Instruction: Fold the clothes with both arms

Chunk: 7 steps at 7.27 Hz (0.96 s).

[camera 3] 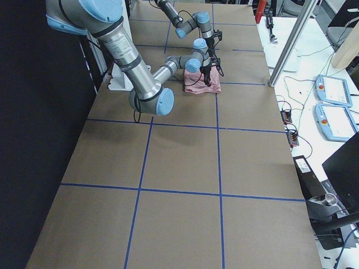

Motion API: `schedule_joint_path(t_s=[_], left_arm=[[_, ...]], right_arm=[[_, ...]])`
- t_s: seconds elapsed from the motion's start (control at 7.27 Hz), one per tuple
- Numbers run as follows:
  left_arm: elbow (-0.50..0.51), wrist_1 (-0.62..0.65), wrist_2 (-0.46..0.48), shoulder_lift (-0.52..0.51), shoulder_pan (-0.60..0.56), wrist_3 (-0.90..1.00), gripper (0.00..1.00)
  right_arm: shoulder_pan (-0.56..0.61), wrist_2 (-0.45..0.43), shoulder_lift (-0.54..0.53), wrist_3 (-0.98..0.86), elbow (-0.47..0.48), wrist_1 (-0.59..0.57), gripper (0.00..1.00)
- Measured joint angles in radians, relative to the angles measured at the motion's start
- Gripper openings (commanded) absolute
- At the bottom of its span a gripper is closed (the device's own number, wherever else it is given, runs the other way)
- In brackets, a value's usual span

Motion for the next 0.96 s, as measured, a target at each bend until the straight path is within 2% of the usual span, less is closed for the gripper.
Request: schedule_joint_path(t_s=[0.69,0.83,0.96], left_arm=[[-0.009,0.0,0.001,0.003,0.0,-0.007,1.0],[-0.011,0.0,0.001,0.004,0.0,-0.007,1.0],[-0.018,0.001,0.001,0.006,0.0,-0.006,1.0]], right_arm=[[0.002,-0.08,0.016,0.047,-0.029,-0.014,0.0],[0.003,-0.102,0.016,0.045,-0.041,-0.015,0.41],[0.006,-0.113,0.018,0.04,-0.049,-0.014,0.99]])
